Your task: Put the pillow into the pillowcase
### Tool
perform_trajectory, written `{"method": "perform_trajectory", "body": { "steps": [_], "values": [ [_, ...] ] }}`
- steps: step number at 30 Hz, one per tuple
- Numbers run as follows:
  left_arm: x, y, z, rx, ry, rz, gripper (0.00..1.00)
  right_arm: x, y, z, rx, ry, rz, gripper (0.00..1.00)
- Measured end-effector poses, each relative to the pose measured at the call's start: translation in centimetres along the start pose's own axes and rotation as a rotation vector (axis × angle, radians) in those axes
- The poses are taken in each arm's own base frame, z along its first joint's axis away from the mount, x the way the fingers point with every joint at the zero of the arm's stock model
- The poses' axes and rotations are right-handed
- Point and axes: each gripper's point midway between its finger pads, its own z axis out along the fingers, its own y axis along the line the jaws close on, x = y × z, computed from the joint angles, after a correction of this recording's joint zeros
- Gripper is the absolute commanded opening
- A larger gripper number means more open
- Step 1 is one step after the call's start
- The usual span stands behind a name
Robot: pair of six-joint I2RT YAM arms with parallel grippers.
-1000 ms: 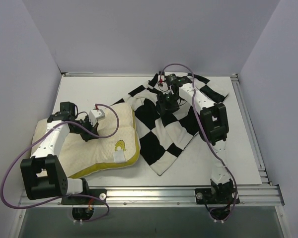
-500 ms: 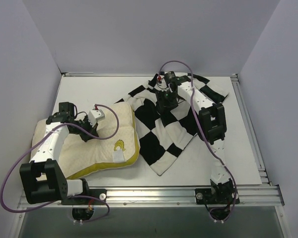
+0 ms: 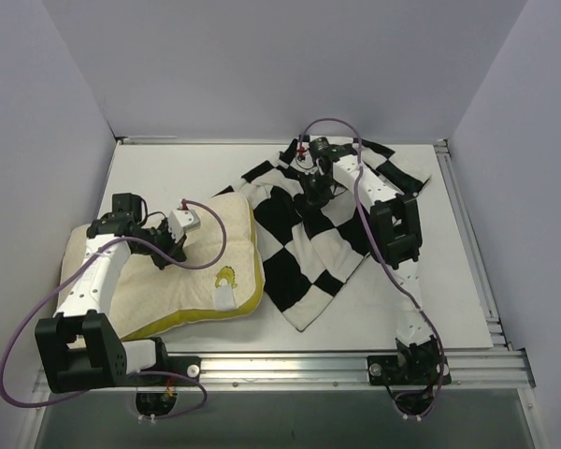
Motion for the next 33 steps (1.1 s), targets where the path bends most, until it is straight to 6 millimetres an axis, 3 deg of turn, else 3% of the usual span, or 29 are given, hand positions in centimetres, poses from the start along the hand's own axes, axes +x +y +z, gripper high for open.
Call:
{"method": "perform_trajectory", "body": {
  "steps": [4,8,14,18,25,29,33],
  "values": [
    [-0.6,-0.6,-0.9,-0.009,-0.009,0.019,0.00,0.6,0.6,-2.1,-0.057,-0.005,0.022,0.00],
    [-2.5,-1.0,-1.8,-0.016,-0.029,0.072,0.00,-0.6,2.3,-6.6,-0.136,-0.085,0.031,0.00],
    [-6.3,-5.0,-0.5,0.084,-0.053,0.230,0.00,-2.1,4.6,-12.9,-0.224,-0.212,0.012,0.00],
    [-6.9,-7.1,0.8,0.157,-0.039,0.260,0.00,-1.6,5.0,-13.3,-0.256,-0.204,0.024,0.00],
    [-7.7,-9.0,4.7,0.233,0.016,0.297,0.00,-1.1,4.9,-13.2,-0.290,-0.180,0.065,0.00],
    [-8.3,-8.5,7.0,0.238,0.042,0.262,0.00,-0.2,4.8,-13.5,-0.305,-0.168,0.074,0.00],
    [-10.2,-6.3,8.8,0.198,0.066,0.222,0.00,1.1,5.0,-14.0,-0.316,-0.156,0.070,0.00]
  ]
}}
